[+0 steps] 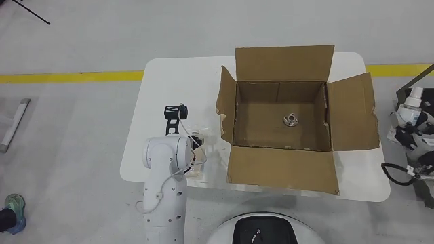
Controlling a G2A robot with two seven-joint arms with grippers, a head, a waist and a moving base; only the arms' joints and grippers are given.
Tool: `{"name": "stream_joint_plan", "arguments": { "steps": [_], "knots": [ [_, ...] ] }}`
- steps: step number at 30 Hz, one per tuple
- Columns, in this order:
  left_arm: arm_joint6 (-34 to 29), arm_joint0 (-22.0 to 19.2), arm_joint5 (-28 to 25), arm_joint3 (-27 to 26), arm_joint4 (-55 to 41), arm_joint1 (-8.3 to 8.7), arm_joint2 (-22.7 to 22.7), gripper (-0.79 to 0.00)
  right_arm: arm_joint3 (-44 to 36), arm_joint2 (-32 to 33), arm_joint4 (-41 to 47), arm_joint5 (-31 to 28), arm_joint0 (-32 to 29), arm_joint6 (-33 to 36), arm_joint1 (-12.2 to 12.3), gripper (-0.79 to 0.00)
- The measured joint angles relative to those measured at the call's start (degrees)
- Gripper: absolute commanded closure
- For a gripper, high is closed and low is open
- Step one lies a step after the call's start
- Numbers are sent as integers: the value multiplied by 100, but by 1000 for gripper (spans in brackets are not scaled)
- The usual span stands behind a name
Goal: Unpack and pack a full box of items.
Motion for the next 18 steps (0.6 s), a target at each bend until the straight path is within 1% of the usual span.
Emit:
{"name": "stream_joint_plan", "arguments": {
  "steps": [4, 9, 11, 18],
  "knots": [
    [0, 0, 0, 0, 0, 0, 0, -785, 288, 321, 248, -426, -438, -178, -20, 0],
    [0, 0, 0, 0, 0, 0, 0, -785, 735, 320, 142, -851, -708, -223, -20, 0],
    [0, 0, 0, 0, 0, 0, 0, -785, 823, 286, -35, -911, -717, -190, -13, 0],
    [0, 0, 0, 0, 0, 0, 0, -785, 818, 286, 4, -905, -713, -189, -12, 0]
  ]
}}
